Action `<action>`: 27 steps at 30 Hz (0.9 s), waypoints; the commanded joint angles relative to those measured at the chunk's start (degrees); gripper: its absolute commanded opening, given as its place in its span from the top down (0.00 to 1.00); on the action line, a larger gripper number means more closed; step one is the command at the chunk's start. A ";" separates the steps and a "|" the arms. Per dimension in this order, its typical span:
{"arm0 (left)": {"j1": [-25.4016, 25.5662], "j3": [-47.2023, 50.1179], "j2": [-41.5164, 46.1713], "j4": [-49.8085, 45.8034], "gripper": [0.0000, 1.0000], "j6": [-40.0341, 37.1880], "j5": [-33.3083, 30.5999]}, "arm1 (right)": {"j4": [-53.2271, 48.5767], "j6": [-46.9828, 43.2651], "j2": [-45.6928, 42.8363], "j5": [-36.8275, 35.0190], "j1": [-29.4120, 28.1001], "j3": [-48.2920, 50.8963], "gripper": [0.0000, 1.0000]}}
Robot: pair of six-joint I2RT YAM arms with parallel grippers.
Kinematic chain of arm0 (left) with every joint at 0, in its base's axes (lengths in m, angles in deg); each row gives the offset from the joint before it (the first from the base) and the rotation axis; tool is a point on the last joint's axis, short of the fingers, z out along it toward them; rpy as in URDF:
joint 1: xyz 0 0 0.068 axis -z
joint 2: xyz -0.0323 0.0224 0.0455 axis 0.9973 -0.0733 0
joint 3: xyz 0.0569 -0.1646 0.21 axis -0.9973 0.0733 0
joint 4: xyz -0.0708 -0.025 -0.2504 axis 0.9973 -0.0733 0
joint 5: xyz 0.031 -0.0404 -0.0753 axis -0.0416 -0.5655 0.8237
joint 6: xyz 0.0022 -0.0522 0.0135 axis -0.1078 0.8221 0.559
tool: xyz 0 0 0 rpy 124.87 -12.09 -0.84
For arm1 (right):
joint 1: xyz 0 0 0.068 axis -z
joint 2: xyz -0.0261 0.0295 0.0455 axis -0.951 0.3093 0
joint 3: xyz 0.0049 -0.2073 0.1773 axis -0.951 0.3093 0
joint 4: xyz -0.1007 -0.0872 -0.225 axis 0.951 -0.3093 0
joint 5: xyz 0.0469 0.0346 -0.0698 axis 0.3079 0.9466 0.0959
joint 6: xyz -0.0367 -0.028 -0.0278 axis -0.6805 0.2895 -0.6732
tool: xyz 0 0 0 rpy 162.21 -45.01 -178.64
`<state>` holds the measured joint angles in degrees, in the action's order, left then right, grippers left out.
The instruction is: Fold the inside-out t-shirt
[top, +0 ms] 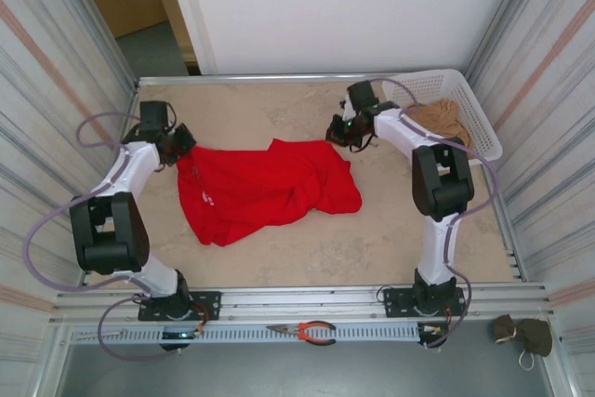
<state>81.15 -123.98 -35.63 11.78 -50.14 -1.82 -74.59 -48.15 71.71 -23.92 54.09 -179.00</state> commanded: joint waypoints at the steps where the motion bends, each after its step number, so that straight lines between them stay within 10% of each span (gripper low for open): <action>1: -1.53 -7.61 5.77 -0.77 1.00 2.75 4.20 | -0.99 0.37 -12.24 3.24 4.99 -6.27 1.00; 10: -4.75 -19.04 14.14 2.63 1.00 11.18 6.31 | 7.58 10.28 -29.95 9.73 15.92 -6.99 1.00; 27: -5.48 -23.75 22.90 2.70 1.00 17.45 13.18 | 12.97 18.72 -45.53 12.57 16.46 -9.58 1.00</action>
<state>75.99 -144.52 -15.63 13.05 -35.25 8.61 -65.84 -32.35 31.03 -12.51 70.42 -184.05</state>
